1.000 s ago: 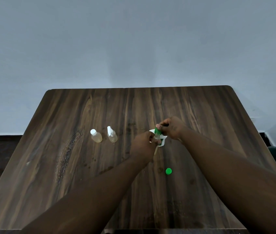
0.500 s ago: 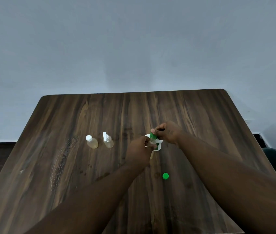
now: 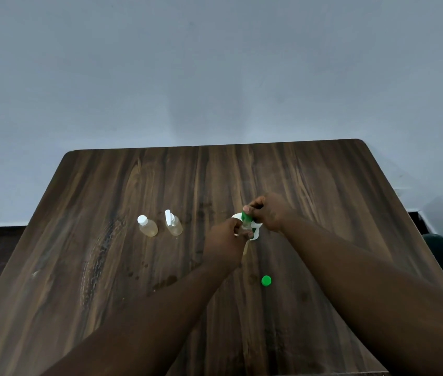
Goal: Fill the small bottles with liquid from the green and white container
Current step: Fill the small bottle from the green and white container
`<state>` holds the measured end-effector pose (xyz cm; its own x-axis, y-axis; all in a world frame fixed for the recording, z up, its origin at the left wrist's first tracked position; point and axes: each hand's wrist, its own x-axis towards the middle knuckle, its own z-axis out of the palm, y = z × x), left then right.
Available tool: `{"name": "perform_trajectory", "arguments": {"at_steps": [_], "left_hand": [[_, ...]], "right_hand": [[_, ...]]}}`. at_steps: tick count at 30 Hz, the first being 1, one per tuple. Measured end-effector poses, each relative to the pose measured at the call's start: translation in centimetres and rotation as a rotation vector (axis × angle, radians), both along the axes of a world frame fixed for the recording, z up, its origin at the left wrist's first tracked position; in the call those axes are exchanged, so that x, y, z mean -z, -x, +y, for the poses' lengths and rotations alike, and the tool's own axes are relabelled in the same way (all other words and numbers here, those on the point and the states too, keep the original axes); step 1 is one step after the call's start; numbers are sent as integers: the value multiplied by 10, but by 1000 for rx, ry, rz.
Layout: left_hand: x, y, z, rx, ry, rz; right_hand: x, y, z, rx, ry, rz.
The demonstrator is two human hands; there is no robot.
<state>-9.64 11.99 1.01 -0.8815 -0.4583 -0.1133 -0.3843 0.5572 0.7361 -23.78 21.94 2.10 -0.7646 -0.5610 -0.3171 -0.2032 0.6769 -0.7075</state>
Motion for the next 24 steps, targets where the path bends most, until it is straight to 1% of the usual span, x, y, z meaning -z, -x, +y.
{"name": "perform_trajectory", "arguments": {"at_steps": [5, 11, 15, 18, 19, 24], "left_hand": [[-4, 0, -2, -3, -20, 49], [-1, -1, -2, 0, -17, 10], [-2, 0, -5, 17, -41, 37], [1, 0, -3, 3, -51, 14], [1, 0, -3, -4, -54, 16], [-2, 1, -5, 11, -76, 55]], "right_hand": [[-5, 4, 2, -30, -7, -66], [-5, 0, -1, 0, -22, -11], [-7, 4, 0, -29, -21, -83], [-7, 4, -4, -40, -83, 25], [-6, 3, -4, -32, -85, 25], [-8, 6, 2, -27, -37, -82]]}}
